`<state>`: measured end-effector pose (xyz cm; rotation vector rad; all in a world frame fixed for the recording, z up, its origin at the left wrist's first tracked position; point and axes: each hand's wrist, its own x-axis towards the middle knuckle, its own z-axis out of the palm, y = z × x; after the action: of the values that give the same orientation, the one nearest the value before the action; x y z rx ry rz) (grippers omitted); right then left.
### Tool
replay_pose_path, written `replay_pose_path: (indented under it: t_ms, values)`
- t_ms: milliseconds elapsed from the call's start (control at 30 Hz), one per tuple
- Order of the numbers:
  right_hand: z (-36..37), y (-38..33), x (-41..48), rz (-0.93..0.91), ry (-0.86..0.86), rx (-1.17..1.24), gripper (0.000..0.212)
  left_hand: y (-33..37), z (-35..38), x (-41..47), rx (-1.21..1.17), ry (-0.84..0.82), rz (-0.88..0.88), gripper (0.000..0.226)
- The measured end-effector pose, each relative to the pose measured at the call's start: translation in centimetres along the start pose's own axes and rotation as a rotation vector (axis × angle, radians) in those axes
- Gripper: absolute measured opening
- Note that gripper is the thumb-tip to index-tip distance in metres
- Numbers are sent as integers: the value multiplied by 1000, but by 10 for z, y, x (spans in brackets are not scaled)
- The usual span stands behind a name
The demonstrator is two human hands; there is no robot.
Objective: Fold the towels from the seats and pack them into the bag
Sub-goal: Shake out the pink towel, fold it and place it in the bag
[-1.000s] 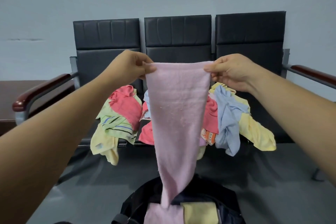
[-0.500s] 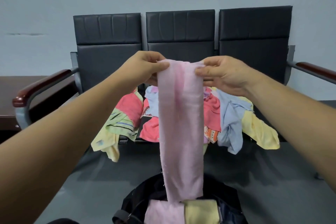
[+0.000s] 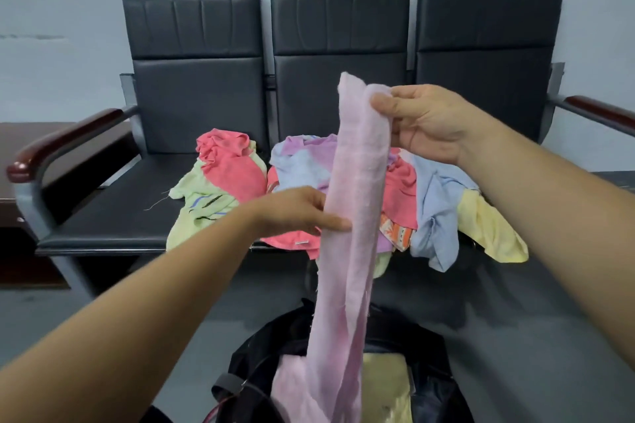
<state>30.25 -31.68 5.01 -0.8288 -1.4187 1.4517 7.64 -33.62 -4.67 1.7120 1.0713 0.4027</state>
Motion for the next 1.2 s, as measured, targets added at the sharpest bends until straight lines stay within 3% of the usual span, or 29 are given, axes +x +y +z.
replay_pose_path:
  t_ms: [67,133,267,333,433,500,567,667,700,800,867,933,1000,1033,1133,1200]
  values:
    - [-9,8,5,37,92,-65,36,-15,14,5,-64,3,-4,25]
    - [-18,21,10,85,214,-160,36,-22,25,7,-286,-35,33,30]
    - [-27,57,8,221,383,-236,15,-20,36,10,-750,-84,84,26]
    - [-26,77,4,290,394,-147,12,-17,36,12,-914,-85,134,38]
    - [-23,105,-2,439,311,50,29,-14,32,16,-1103,-41,157,50]
    - [-22,122,-9,532,242,211,23,-19,27,19,-1157,-5,178,54]
    - [-23,138,-16,577,188,348,24,-24,23,21,-1189,43,178,53]
    - [-26,158,-24,580,123,446,72,-32,23,23,-1239,111,194,50]
    - [-24,160,-27,582,62,435,76,-37,22,24,-1260,134,191,50]
    - [-15,160,-29,541,-37,330,54,-46,21,25,-1280,183,181,56]
    - [-10,155,-26,488,34,339,53,-48,18,23,-1107,173,175,61]
    - [-9,148,-21,433,101,409,40,-53,19,21,-872,142,123,53]
    - [-9,138,-20,406,144,445,30,-68,23,25,-702,56,18,83]
    - [-10,134,-20,405,166,454,27,-73,29,24,-614,-4,-33,79]
    - [-13,128,-22,410,224,506,14,-77,46,22,-500,-71,-68,18]
    - [-16,126,-24,415,257,525,25,-70,47,22,-685,-42,-36,19]
